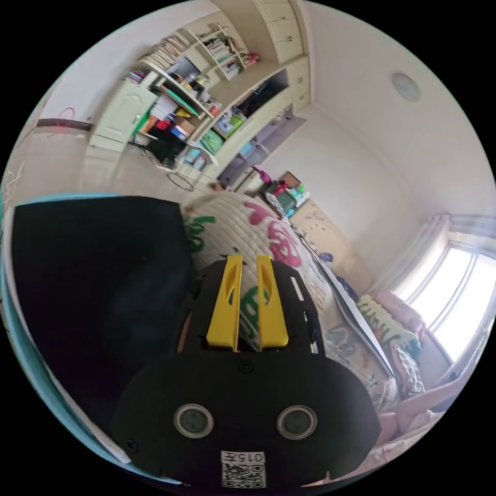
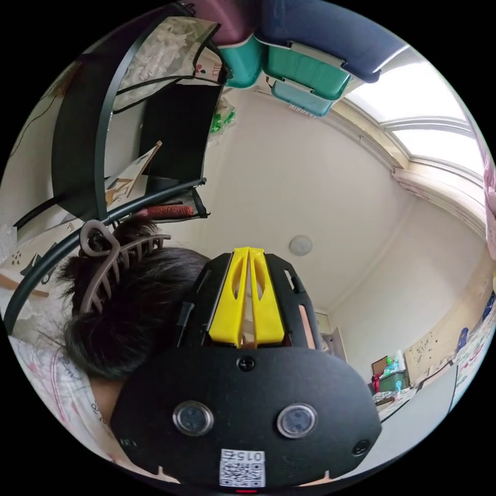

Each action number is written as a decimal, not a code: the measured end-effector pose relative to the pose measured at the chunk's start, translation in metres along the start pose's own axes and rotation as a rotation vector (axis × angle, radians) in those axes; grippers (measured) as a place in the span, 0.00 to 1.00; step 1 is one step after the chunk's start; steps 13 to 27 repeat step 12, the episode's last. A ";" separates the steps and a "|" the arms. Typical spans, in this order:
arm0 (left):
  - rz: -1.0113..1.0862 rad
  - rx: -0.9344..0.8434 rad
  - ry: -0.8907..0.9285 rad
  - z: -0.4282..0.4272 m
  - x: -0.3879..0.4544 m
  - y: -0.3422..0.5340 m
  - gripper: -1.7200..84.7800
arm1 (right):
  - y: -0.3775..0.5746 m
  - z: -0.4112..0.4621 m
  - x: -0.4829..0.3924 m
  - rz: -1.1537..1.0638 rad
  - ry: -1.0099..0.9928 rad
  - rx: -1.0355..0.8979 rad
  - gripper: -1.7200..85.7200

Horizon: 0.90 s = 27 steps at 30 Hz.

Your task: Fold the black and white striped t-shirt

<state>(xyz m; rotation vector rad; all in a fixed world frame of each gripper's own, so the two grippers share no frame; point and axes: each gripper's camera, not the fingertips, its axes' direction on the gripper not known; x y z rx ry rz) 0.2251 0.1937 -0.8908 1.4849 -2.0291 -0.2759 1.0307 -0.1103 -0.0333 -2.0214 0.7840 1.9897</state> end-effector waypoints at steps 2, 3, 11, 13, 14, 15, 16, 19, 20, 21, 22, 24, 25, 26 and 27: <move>-0.011 0.061 -0.081 -0.004 -0.002 -0.005 0.10 | 0.003 0.003 0.000 0.008 -0.001 0.000 0.01; -0.028 0.100 -0.114 -0.008 -0.005 -0.007 0.11 | 0.006 0.005 0.000 0.013 0.005 0.000 0.01; -0.001 0.186 -0.508 -0.005 0.005 -0.002 0.19 | 0.027 0.079 0.037 0.053 0.081 -0.247 0.01; -0.009 0.183 -0.552 0.000 0.003 0.003 0.20 | 0.036 0.096 0.048 0.076 0.101 -0.290 0.01; -0.009 0.183 -0.552 0.000 0.003 0.003 0.20 | 0.036 0.096 0.048 0.076 0.101 -0.290 0.01; -0.009 0.183 -0.552 0.000 0.003 0.003 0.20 | 0.036 0.096 0.048 0.076 0.101 -0.290 0.01; -0.009 0.183 -0.552 0.000 0.003 0.003 0.20 | 0.036 0.096 0.048 0.076 0.101 -0.290 0.01; -0.009 0.183 -0.552 0.000 0.003 0.003 0.20 | 0.036 0.096 0.048 0.076 0.101 -0.290 0.01; -0.009 0.183 -0.552 0.000 0.003 0.003 0.20 | 0.036 0.096 0.048 0.076 0.101 -0.290 0.01; -0.009 0.183 -0.552 0.000 0.003 0.003 0.20 | 0.036 0.096 0.048 0.076 0.101 -0.290 0.01; -0.009 0.183 -0.552 0.000 0.003 0.003 0.20 | 0.036 0.096 0.048 0.076 0.101 -0.290 0.01; -0.009 0.183 -0.552 0.000 0.003 0.003 0.20 | 0.036 0.096 0.048 0.076 0.101 -0.290 0.01; -0.009 0.183 -0.552 0.000 0.003 0.003 0.20 | 0.036 0.096 0.048 0.076 0.101 -0.290 0.01; -0.009 0.183 -0.552 0.000 0.003 0.003 0.20 | 0.036 0.096 0.048 0.076 0.101 -0.290 0.01; -0.009 0.183 -0.552 0.000 0.003 0.003 0.20 | 0.036 0.096 0.048 0.076 0.101 -0.290 0.01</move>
